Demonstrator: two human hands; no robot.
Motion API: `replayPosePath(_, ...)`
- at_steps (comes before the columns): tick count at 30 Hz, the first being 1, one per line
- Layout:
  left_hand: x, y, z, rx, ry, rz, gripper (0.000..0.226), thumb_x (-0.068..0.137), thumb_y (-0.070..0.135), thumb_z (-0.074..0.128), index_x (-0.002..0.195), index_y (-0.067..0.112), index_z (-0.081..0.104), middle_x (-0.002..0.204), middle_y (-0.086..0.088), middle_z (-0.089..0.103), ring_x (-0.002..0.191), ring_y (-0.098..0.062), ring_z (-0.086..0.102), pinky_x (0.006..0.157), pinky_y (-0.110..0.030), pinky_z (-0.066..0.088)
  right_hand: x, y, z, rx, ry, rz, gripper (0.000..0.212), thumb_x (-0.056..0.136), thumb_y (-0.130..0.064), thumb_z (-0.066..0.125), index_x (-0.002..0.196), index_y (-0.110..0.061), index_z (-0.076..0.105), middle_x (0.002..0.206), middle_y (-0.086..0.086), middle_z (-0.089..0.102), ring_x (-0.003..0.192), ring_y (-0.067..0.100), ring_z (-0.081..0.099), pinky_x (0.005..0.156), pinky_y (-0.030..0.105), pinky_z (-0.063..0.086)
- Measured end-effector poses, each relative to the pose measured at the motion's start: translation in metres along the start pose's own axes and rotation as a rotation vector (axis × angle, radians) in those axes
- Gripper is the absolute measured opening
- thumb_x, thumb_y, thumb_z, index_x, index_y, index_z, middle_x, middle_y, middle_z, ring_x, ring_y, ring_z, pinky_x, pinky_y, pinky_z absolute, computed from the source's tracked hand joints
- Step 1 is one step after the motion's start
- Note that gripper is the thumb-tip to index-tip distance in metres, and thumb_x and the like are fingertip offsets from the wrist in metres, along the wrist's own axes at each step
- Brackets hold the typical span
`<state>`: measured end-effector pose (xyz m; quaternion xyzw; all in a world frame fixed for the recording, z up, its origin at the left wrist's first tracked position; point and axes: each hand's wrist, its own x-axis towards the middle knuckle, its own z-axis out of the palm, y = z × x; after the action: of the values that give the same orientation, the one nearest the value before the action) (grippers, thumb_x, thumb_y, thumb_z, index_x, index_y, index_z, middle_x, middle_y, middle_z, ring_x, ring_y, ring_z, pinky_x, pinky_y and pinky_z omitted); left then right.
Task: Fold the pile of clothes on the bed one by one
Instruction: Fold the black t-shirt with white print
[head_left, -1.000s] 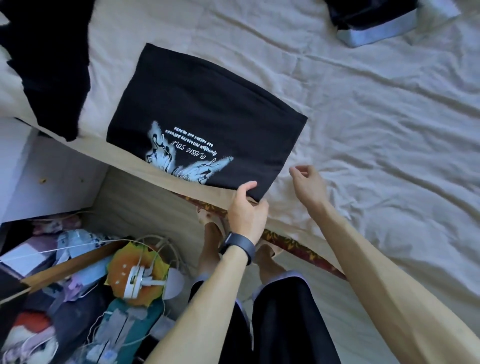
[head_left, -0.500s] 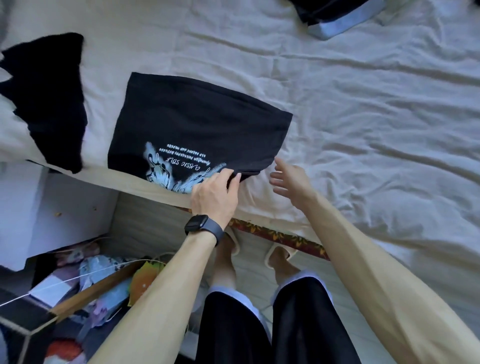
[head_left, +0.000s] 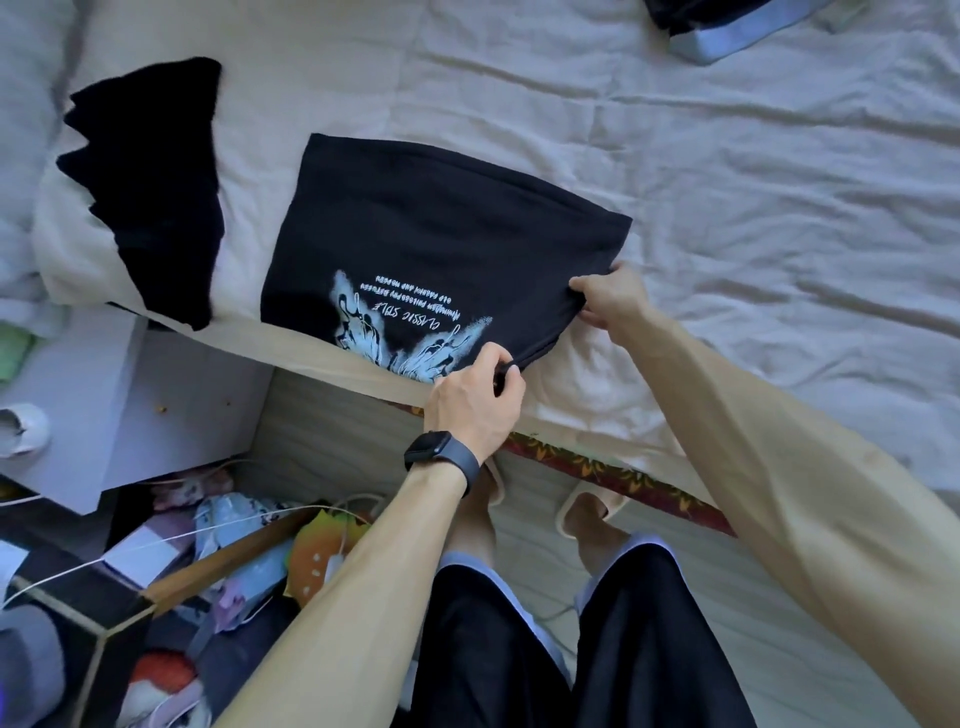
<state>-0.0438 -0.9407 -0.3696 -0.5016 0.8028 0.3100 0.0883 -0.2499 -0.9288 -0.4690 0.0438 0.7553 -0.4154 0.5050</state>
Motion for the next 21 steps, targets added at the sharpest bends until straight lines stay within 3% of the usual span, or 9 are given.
replayPosePath(4,0.000,-0.012,-0.002,0.003,-0.044,0.045,0.012,0.094,0.041,0.053,0.095,0.030,0.057,0.083,0.009,0.066,0.081,-0.019,0.061,0.069,-0.035,0.053,-0.006,-0.005,0.004,-0.062,0.087,-0.027,0.019,0.076,-0.015,0.059,0.094,-0.012,0.055,0.085,0.004,0.060,0.071,0.022,0.057,0.058,0.034,0.048)
replayPosePath(8,0.006,-0.024,-0.009,-0.047,-0.010,0.087,0.014,0.088,0.042,0.055,0.089,0.030,0.062,0.083,0.010,0.065,0.080,-0.014,0.060,0.069,-0.036,0.053,-0.003,-0.015,0.011,-0.027,0.152,-0.058,0.013,0.068,-0.017,0.055,0.080,-0.014,0.054,0.071,0.003,0.052,0.069,0.022,0.051,0.058,0.040,0.052)
replayPosePath(12,0.019,-0.049,-0.030,-0.143,0.058,0.089,0.016,0.085,0.042,0.054,0.085,0.028,0.063,0.082,0.012,0.065,0.077,-0.012,0.060,0.066,-0.033,0.052,-0.014,-0.037,0.034,0.089,0.211,-0.044,0.012,0.075,-0.009,0.053,0.085,-0.014,0.059,0.076,0.002,0.057,0.070,0.018,0.055,0.075,0.044,0.062)
replayPosePath(14,0.030,-0.070,-0.044,-0.211,0.110,0.043,0.016,0.085,0.040,0.055,0.084,0.027,0.064,0.081,0.012,0.065,0.076,-0.012,0.060,0.066,-0.031,0.050,-0.019,-0.052,0.058,0.179,0.215,-0.058,0.014,0.077,-0.007,0.051,0.090,-0.011,0.056,0.082,0.003,0.058,0.073,0.020,0.054,0.075,0.042,0.062)
replayPosePath(16,0.043,-0.097,-0.061,-0.280,0.151,-0.039,0.014,0.089,0.038,0.057,0.085,0.027,0.064,0.075,0.012,0.064,0.072,-0.013,0.060,0.064,-0.029,0.048,-0.021,-0.071,0.091,0.202,0.243,-0.086,0.020,0.078,-0.013,0.052,0.098,-0.012,0.051,0.093,0.006,0.058,0.076,0.021,0.056,0.065,0.039,0.063)
replayPosePath(18,0.060,-0.129,-0.081,-0.359,0.184,-0.149,0.010,0.093,0.033,0.061,0.088,0.025,0.065,0.070,0.015,0.062,0.071,-0.014,0.060,0.064,-0.027,0.045,-0.020,-0.092,0.134,0.132,0.273,-0.130,0.018,0.080,-0.021,0.054,0.096,-0.018,0.046,0.093,0.006,0.056,0.071,0.022,0.056,0.053,0.030,0.055)
replayPosePath(21,0.086,-0.181,-0.106,-0.432,0.209,-0.280,0.008,0.096,0.029,0.062,0.094,0.021,0.066,0.070,0.021,0.057,0.067,-0.005,0.055,0.058,-0.018,0.037,-0.016,-0.122,0.206,-0.053,0.285,-0.192,0.014,0.083,-0.029,0.055,0.087,-0.021,0.043,0.088,0.007,0.064,0.064,0.024,0.069,0.058,0.037,0.061)
